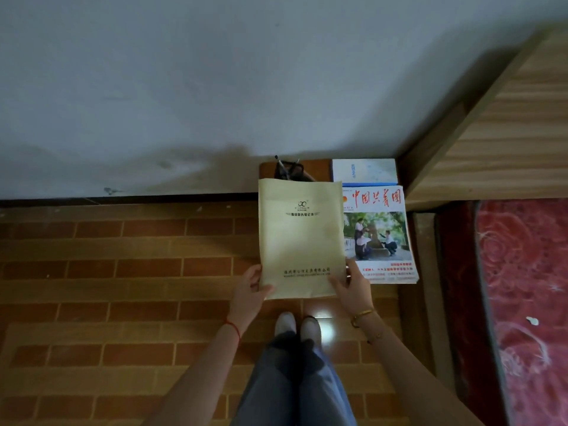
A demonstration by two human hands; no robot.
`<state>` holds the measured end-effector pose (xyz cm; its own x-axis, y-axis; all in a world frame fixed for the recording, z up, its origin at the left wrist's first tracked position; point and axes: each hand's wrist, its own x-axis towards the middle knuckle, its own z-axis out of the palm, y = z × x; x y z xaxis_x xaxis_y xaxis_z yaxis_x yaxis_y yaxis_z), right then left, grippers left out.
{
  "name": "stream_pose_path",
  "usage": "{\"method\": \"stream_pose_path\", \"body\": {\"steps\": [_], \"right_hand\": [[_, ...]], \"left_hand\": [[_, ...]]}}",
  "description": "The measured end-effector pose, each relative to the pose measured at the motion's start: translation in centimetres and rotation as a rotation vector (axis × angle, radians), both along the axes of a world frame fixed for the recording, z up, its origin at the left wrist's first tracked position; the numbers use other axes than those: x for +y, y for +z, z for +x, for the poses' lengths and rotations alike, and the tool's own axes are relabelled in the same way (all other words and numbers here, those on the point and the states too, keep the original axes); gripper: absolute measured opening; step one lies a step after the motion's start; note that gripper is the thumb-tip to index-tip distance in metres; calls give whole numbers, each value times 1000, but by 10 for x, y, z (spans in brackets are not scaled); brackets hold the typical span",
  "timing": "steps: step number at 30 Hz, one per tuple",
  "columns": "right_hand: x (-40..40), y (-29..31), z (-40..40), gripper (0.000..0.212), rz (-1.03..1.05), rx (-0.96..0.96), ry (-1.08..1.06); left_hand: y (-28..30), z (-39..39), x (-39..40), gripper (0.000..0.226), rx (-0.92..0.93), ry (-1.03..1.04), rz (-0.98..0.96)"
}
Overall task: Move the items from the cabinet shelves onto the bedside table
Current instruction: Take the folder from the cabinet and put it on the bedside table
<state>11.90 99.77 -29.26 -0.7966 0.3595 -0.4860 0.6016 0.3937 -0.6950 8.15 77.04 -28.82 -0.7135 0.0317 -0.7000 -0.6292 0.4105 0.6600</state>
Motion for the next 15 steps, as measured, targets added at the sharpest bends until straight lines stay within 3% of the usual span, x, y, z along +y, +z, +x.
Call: {"method": "stream_pose_path", "body": {"steps": [8, 15], "right_hand": [[5, -90, -24, 32, 9, -42, 6], [3, -126, -22, 31, 10, -56, 35]], "left_hand": [[-94, -22, 7, 52, -60, 34, -14], [-140, -15, 5, 54, -48, 35, -74]]}}
